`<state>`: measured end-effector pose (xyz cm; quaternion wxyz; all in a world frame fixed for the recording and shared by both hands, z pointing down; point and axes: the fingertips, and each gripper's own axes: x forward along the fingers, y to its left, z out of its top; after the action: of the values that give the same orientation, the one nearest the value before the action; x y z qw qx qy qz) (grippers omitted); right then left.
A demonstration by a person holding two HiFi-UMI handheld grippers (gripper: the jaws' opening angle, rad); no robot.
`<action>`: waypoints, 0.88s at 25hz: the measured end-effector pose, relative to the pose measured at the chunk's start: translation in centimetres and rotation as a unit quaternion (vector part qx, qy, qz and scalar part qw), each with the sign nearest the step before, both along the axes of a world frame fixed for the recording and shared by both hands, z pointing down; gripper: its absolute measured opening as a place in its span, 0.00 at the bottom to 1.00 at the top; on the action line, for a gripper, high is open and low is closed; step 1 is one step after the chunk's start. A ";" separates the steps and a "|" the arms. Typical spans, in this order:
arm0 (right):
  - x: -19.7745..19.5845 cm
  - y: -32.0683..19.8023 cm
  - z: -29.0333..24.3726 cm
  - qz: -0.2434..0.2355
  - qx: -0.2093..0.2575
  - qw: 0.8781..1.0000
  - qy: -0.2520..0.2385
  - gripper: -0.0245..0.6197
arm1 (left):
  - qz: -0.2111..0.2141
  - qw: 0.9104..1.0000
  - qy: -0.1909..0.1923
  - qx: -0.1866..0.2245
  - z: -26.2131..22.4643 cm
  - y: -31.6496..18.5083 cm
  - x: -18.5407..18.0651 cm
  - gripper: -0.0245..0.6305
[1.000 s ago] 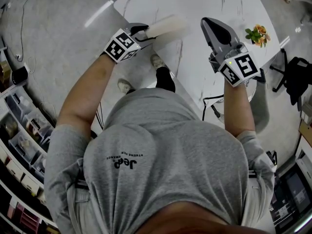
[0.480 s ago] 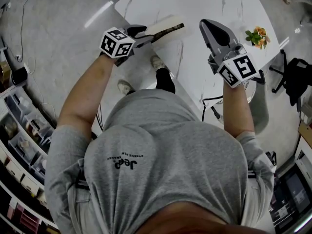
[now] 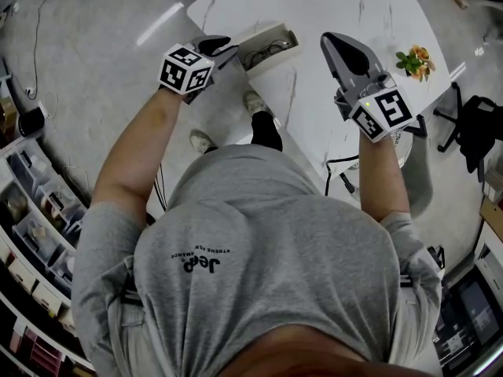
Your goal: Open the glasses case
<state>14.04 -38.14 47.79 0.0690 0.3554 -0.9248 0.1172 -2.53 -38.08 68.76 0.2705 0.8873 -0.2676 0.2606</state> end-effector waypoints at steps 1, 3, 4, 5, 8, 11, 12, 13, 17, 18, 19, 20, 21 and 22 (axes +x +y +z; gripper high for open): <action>0.0 0.0 0.0 0.000 0.000 1.000 0.000 0.04 | -0.003 1.000 -0.003 0.003 0.0 -0.1 -0.2 0.30; 0.1 -0.1 -0.1 0.001 -0.001 1.000 0.000 0.04 | -0.008 1.000 -0.010 0.006 0.1 -0.3 -0.5 0.29; 0.1 -0.2 -0.1 0.002 0.000 1.000 0.000 0.04 | -0.010 1.000 -0.014 0.007 0.2 -0.4 -0.7 0.29; 0.1 -0.2 -0.2 0.001 0.000 1.000 -0.001 0.04 | -0.013 1.000 -0.019 0.008 0.3 -0.5 -0.8 0.28; -0.1 -0.1 -0.2 0.000 0.001 1.000 -0.001 0.04 | -0.020 0.999 -0.033 0.006 0.9 -0.6 -1.0 0.27; 0.0 0.0 -0.1 0.000 0.001 1.000 0.001 0.04 | -0.027 0.999 -0.045 0.005 1.2 -0.5 -1.0 0.27; 0.0 0.1 -0.2 0.000 0.000 1.000 0.001 0.04 | -0.030 0.998 -0.048 0.006 1.3 -0.5 -1.1 0.27; -0.1 0.1 -0.2 0.000 0.000 1.000 0.000 0.04 | -0.033 0.998 -0.050 0.006 1.3 -0.5 -1.1 0.28; -0.2 0.1 -0.3 0.000 0.001 1.000 -0.001 0.04 | -0.036 0.998 -0.053 0.007 1.2 -0.2 -1.4 0.28; -0.2 0.1 -0.3 0.000 0.002 1.000 -0.002 0.04 | -0.036 0.998 -0.053 0.008 1.2 -0.1 -1.5 0.28; -0.3 0.2 -0.4 0.000 0.002 1.000 -0.002 0.04 | -0.037 0.998 -0.053 0.009 1.1 -0.1 -1.6 0.28; -0.4 0.2 -0.4 -0.001 0.002 1.000 -0.003 0.04 | -0.038 0.998 -0.052 0.010 1.1 0.0 -1.7 0.28; -0.5 0.3 -0.5 -0.002 0.003 1.000 -0.003 0.04 | -0.039 0.998 -0.051 0.012 0.9 0.1 -1.7 0.28; -0.6 0.4 -0.6 -0.003 0.003 1.000 -0.003 0.04 | -0.040 0.998 -0.050 0.013 0.8 0.2 -1.8 0.28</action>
<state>13.48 -37.76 47.15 0.0652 0.3529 -0.9263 0.1149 -4.31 -37.92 69.57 0.2555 0.8650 -0.3197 0.2903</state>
